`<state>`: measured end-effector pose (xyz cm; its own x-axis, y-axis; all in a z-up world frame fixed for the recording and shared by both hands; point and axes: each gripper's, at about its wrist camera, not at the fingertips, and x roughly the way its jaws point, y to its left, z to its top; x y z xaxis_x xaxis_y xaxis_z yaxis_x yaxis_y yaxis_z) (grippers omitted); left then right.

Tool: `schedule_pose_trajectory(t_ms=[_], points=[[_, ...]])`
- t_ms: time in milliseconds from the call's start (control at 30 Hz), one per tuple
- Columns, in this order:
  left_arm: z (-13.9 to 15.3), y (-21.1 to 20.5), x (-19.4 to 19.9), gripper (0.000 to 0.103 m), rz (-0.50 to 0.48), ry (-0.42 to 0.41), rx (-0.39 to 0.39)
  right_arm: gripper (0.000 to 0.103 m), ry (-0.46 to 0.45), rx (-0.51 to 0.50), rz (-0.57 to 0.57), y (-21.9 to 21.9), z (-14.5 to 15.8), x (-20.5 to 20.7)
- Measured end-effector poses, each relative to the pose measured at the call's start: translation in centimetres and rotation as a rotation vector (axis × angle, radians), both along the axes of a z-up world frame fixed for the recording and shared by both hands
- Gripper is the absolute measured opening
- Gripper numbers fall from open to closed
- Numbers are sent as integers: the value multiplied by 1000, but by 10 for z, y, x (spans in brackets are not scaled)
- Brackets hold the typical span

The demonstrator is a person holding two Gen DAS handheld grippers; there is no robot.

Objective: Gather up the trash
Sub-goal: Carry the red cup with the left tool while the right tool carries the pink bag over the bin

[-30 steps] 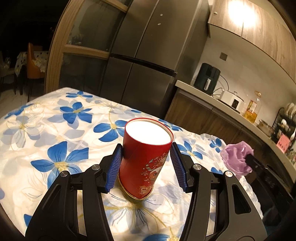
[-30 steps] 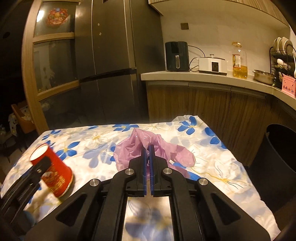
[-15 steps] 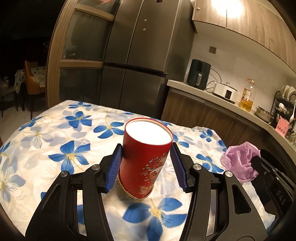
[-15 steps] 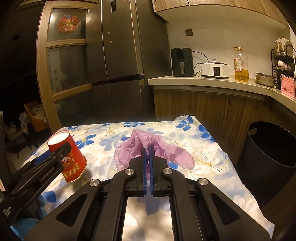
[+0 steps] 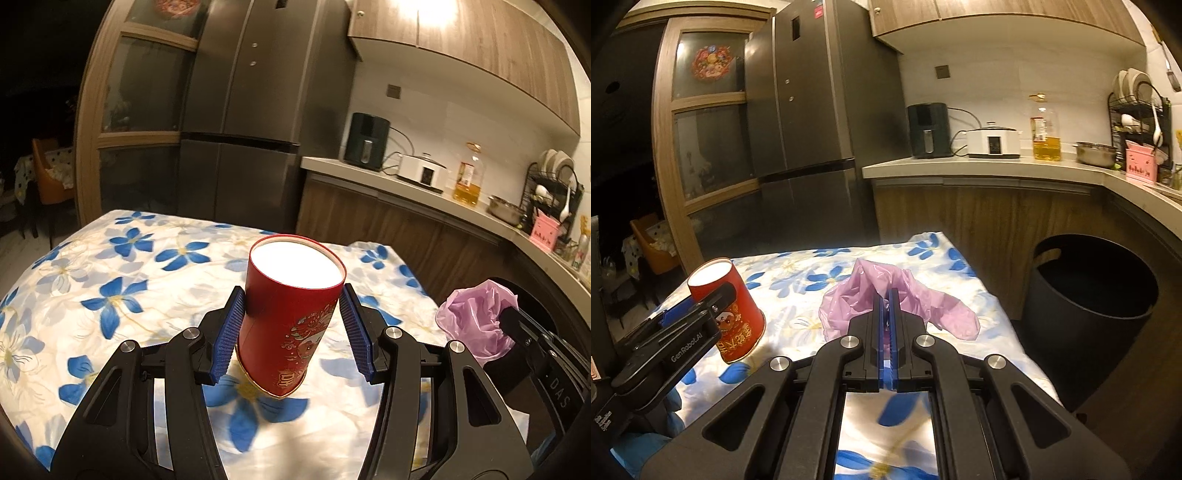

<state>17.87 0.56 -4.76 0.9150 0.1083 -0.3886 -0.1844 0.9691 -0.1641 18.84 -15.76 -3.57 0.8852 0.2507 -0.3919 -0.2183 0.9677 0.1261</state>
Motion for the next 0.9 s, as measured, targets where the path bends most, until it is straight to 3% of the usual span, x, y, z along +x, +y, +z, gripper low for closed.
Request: schedule_pose_trajectory(t_ms=[900], points=[[19,-135,47,52,-278,-42,56,3,-42,6,-260,-111,14,4]])
